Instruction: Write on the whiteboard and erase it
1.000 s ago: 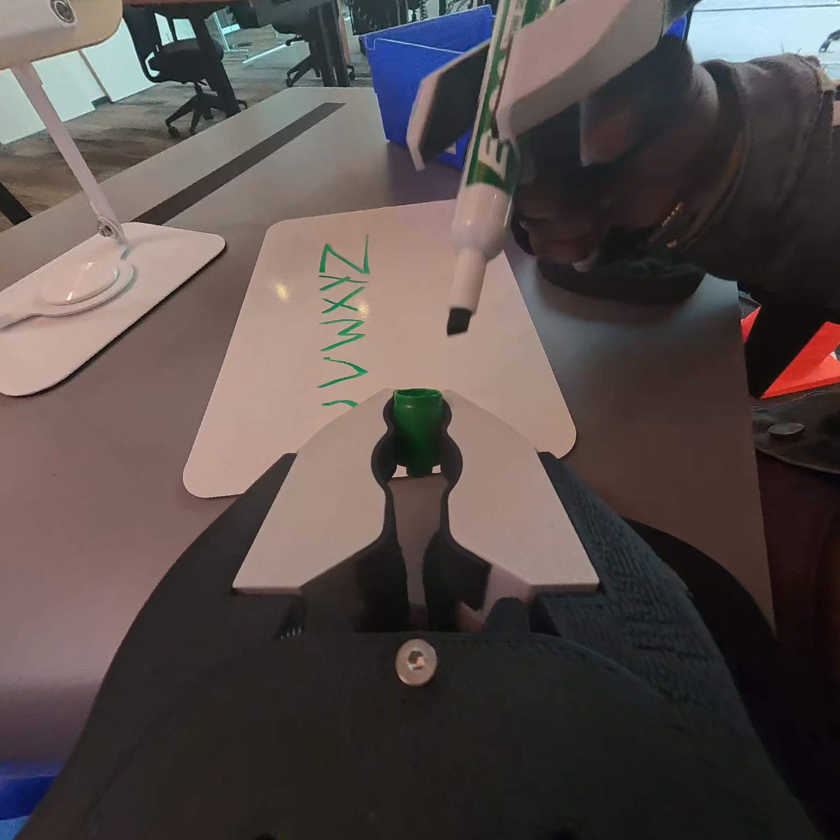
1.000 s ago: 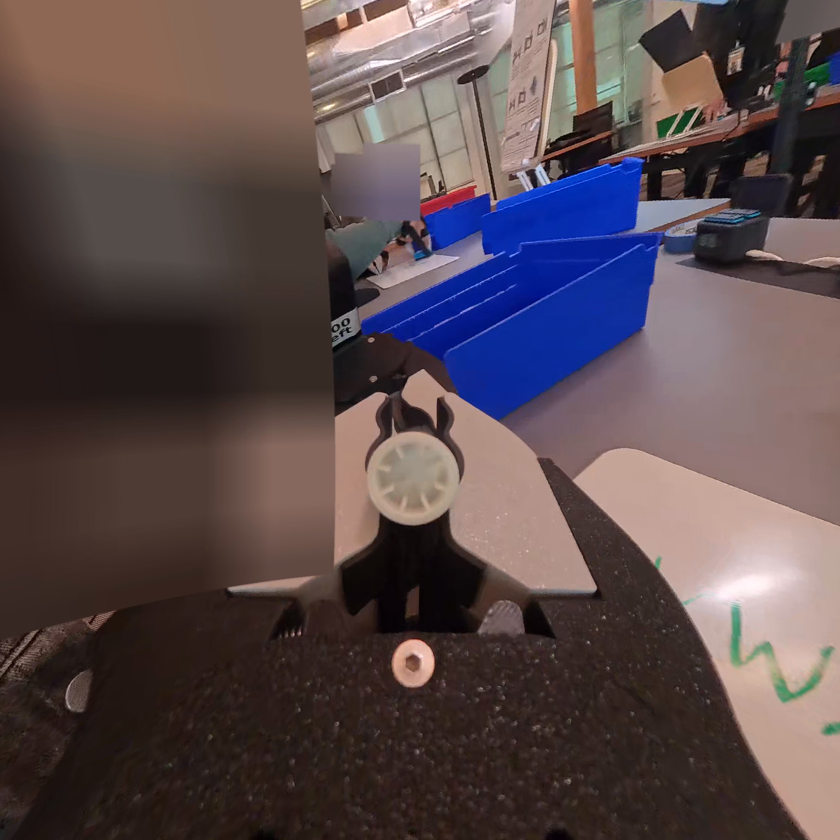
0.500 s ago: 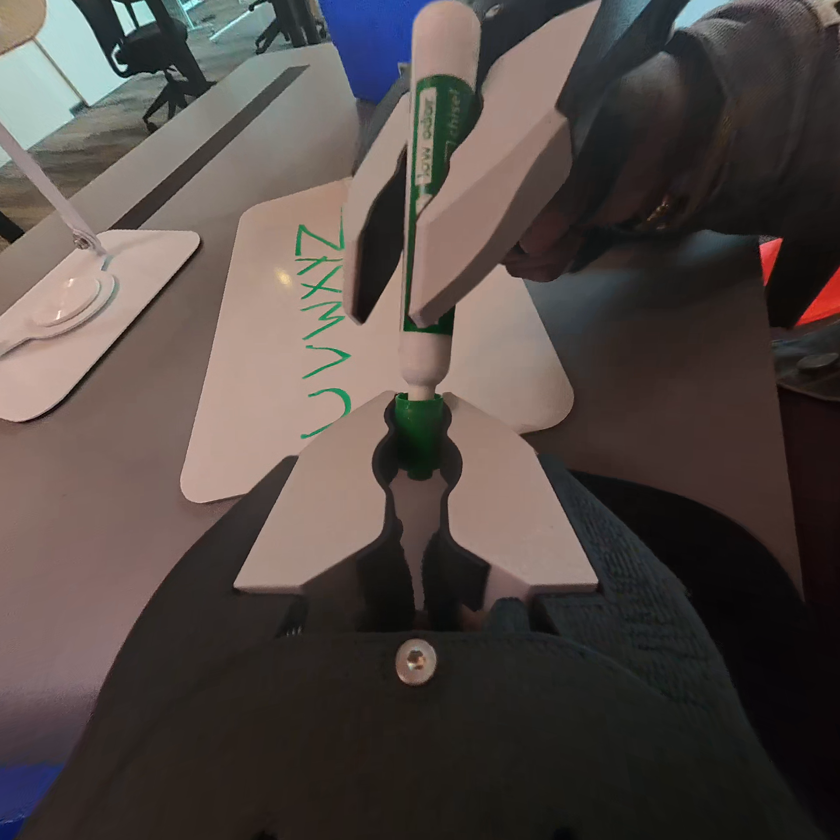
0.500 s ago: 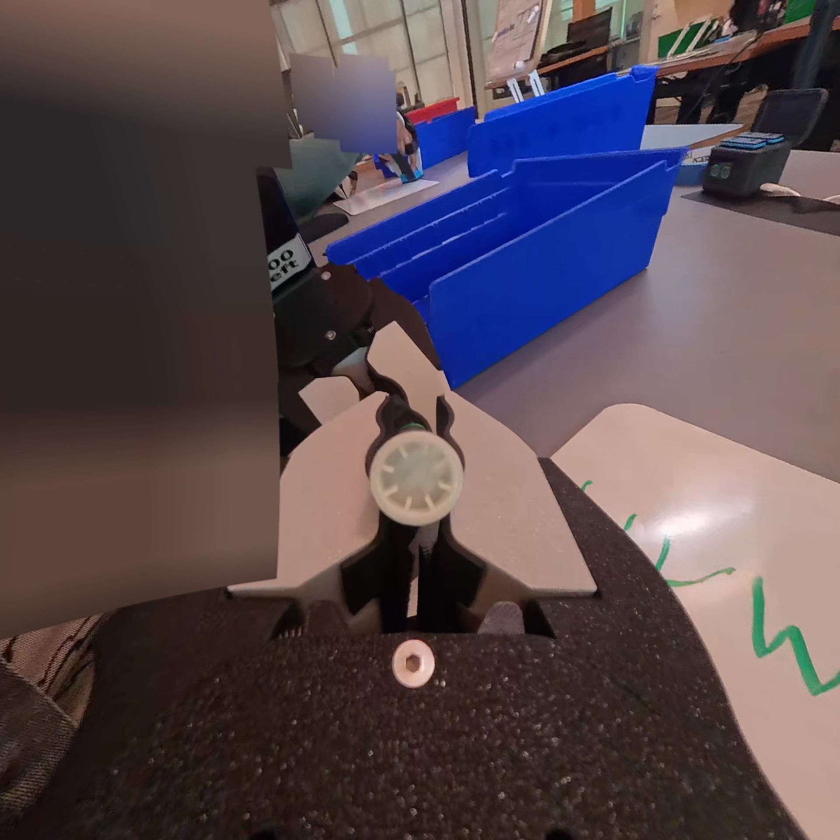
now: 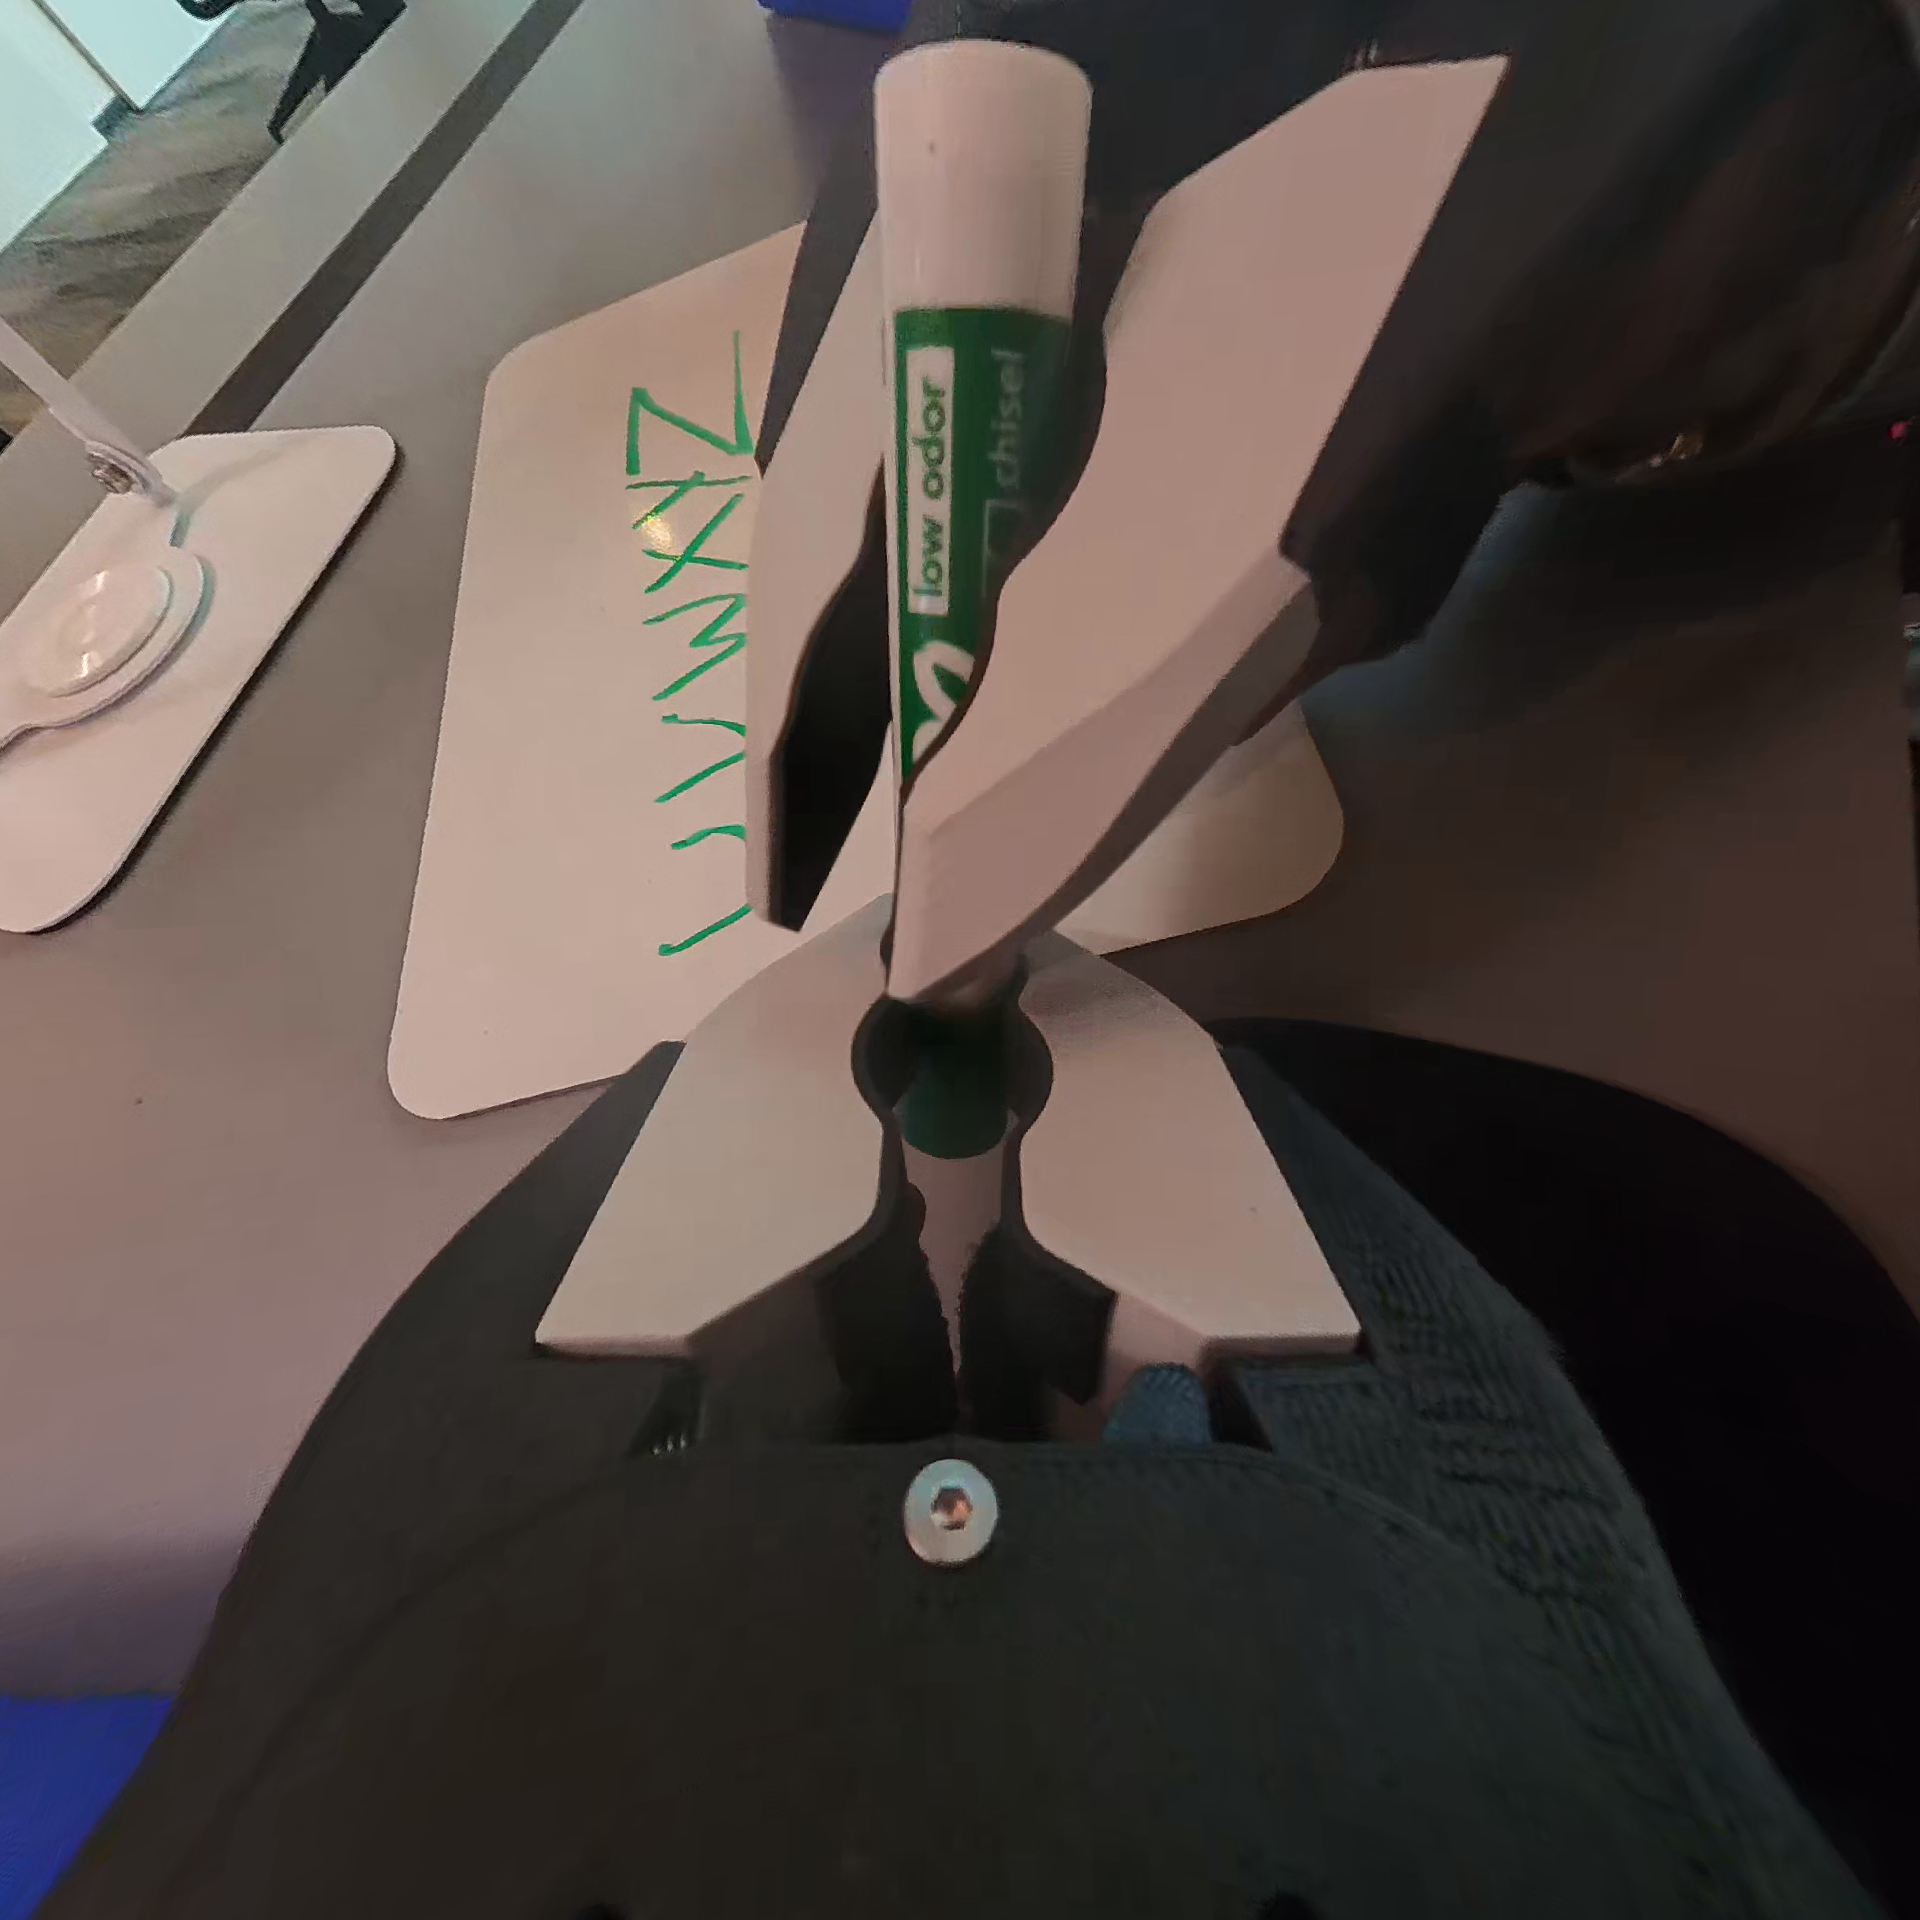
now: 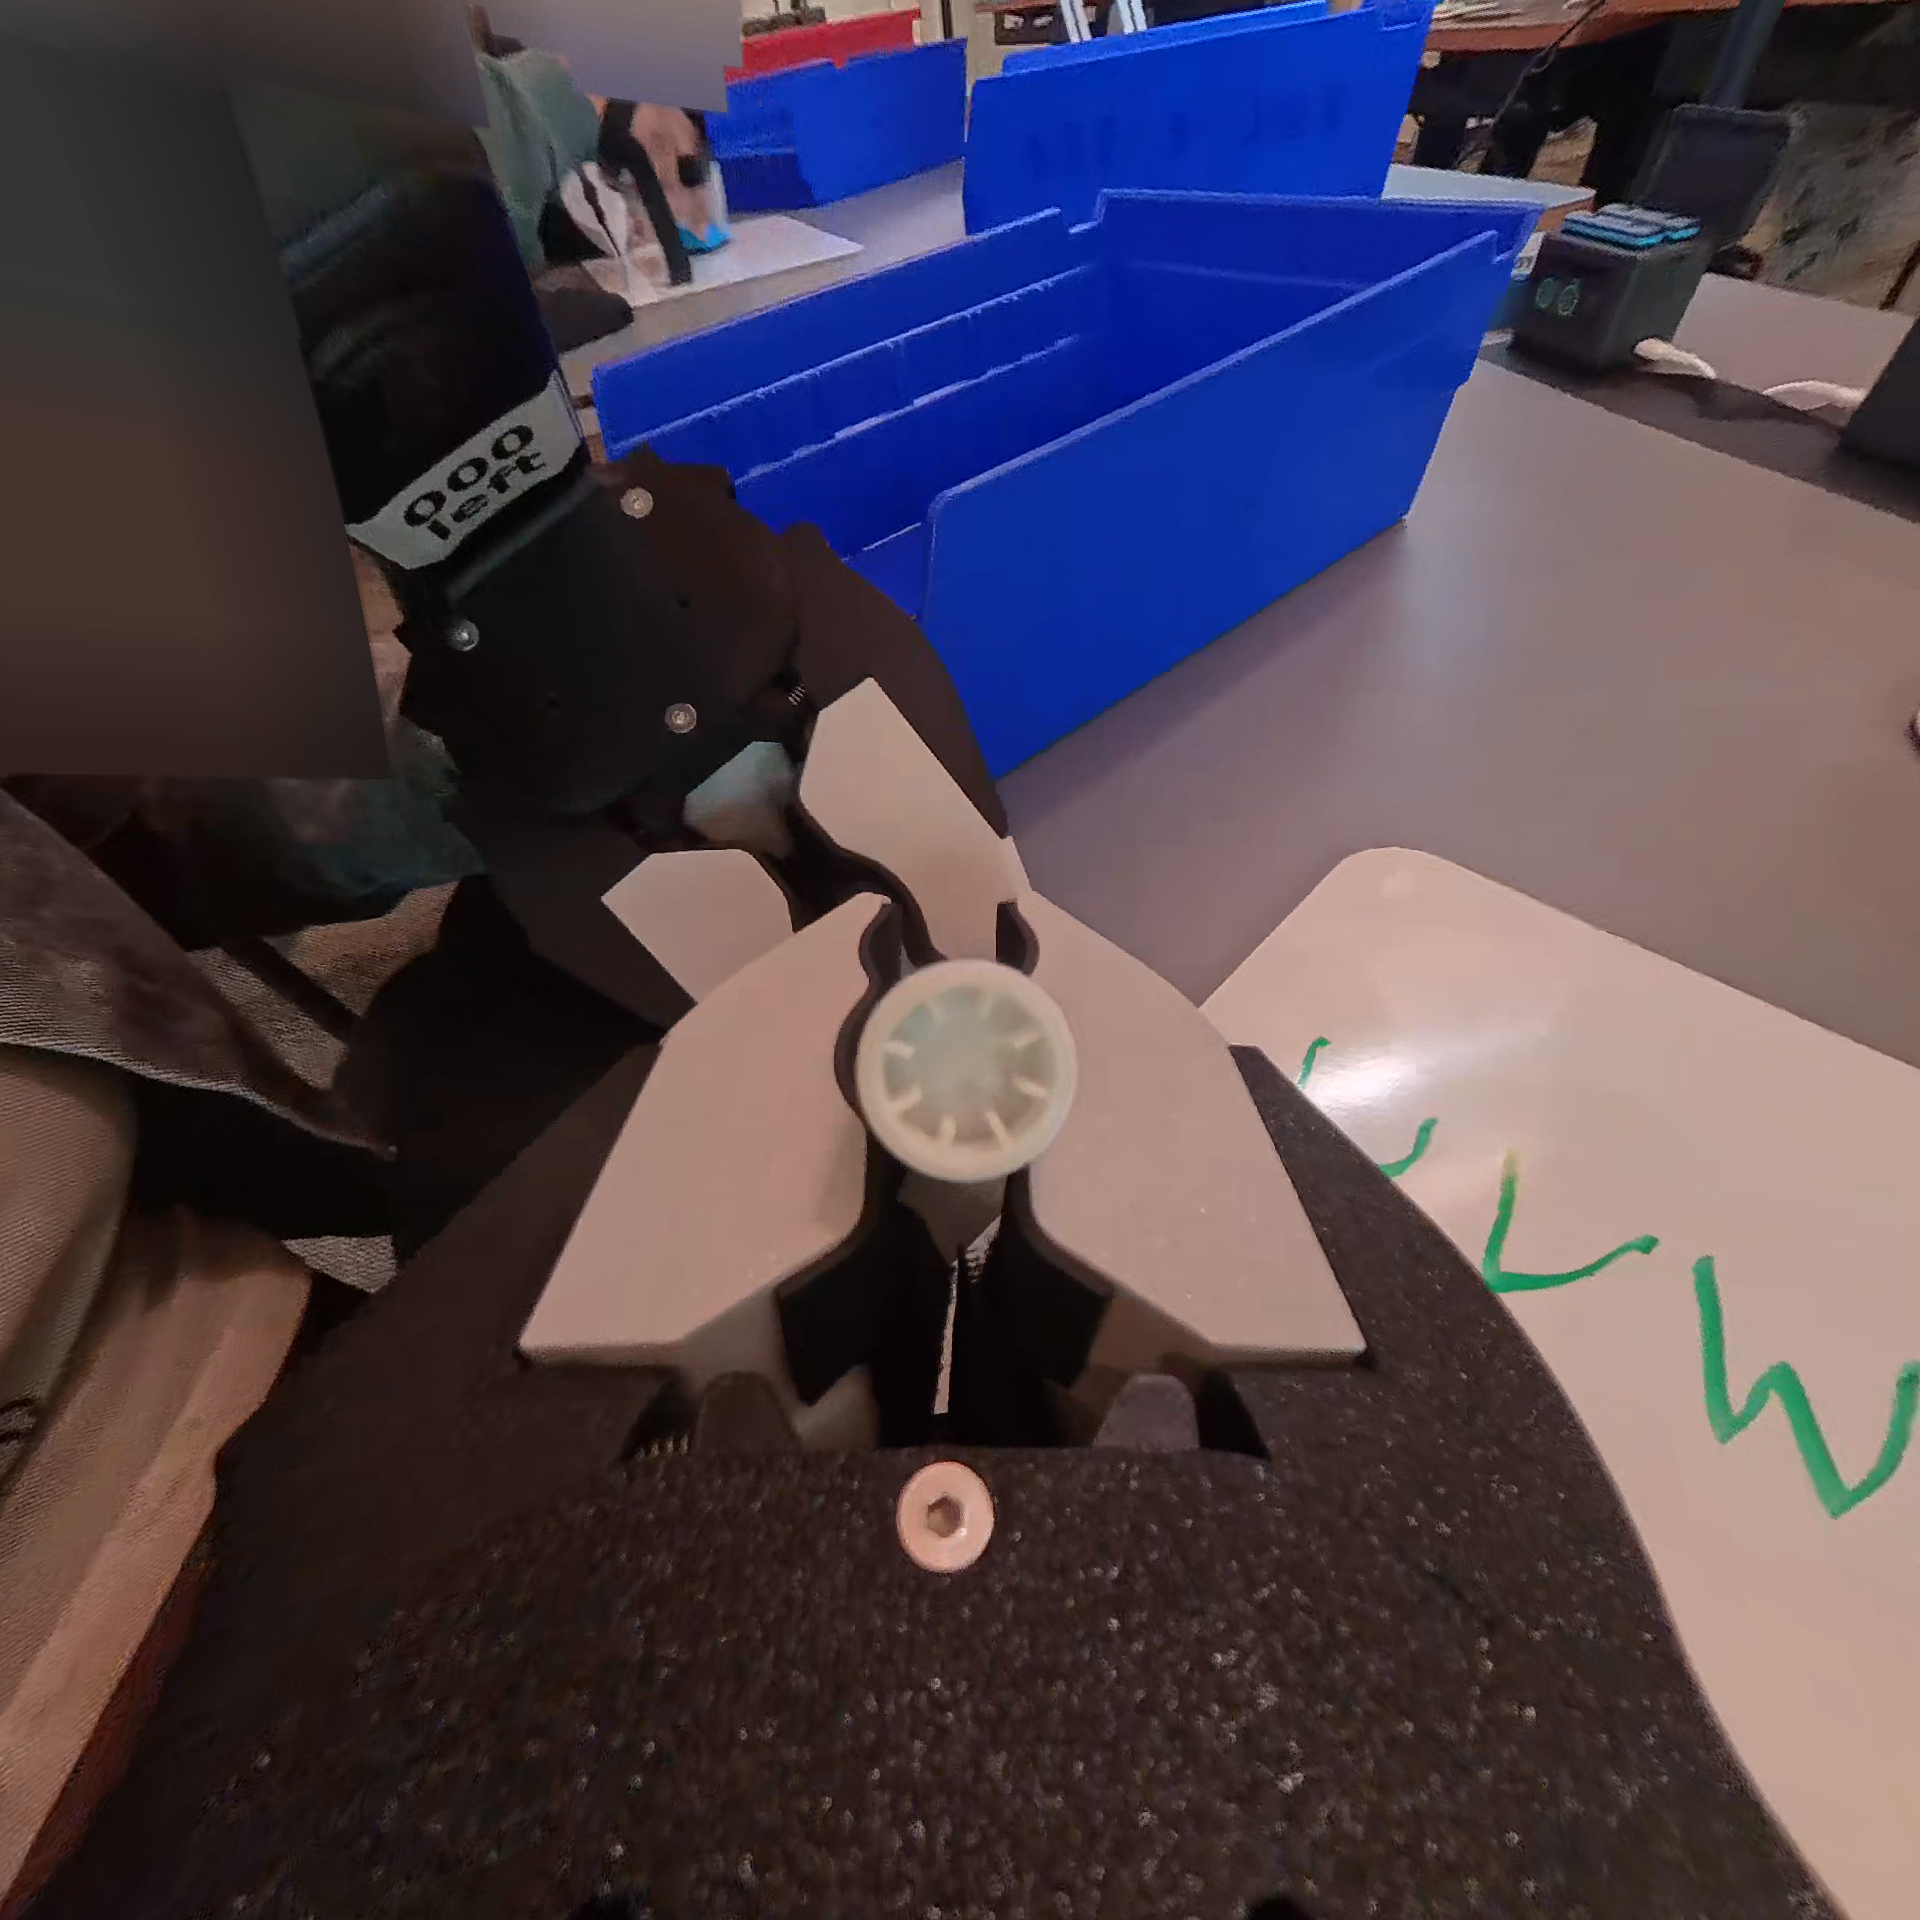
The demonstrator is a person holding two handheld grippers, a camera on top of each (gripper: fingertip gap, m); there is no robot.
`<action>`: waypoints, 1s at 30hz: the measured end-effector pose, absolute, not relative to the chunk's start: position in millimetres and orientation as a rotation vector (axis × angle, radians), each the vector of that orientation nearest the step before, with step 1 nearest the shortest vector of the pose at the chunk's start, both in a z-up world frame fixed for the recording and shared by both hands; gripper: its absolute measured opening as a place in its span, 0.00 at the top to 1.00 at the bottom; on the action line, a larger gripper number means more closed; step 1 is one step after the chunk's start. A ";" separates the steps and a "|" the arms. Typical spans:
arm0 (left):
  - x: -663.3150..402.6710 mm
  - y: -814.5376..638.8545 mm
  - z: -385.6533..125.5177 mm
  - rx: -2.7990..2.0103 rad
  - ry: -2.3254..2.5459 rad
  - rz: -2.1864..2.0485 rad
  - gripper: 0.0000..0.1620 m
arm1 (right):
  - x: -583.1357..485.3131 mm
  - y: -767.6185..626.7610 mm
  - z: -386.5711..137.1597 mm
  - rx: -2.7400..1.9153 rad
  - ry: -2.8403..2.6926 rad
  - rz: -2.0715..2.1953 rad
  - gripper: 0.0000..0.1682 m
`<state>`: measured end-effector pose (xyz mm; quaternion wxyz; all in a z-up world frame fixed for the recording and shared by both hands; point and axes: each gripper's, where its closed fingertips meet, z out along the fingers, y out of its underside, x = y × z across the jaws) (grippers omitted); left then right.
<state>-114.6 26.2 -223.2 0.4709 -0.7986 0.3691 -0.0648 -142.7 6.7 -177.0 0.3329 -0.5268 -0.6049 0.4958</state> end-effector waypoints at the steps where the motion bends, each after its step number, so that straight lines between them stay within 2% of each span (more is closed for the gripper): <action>1: -114.4 26.6 -222.9 -1.955 0.901 -0.163 0.94 | -144.6 5.9 -174.9 -1.364 -1.572 1.284 0.88; 5: -111.5 30.1 -203.9 -1.886 0.807 -0.308 0.89 | -149.2 5.7 -161.5 -1.337 -1.468 1.446 0.89; 7: -118.3 34.3 -195.9 -1.880 0.718 -0.341 0.74 | -146.9 13.1 -149.3 -1.348 -1.360 1.577 0.89; 10: -119.2 32.9 -190.9 -1.838 0.713 -0.321 0.71 | -138.1 26.3 -138.1 -1.362 -1.255 1.640 0.89; 12: -121.4 36.2 -196.3 -1.871 0.713 -0.258 0.71 | -133.3 30.9 -136.9 -1.383 -1.215 1.682 0.89; 15: -122.9 37.6 -197.5 -1.861 0.723 -0.182 0.89 | -130.0 31.8 -138.7 -1.400 -1.169 1.751 0.89; 30: -126.3 35.9 -212.8 -1.926 0.773 -0.098 0.91 | -128.2 20.9 -160.7 -1.364 -1.351 1.530 0.88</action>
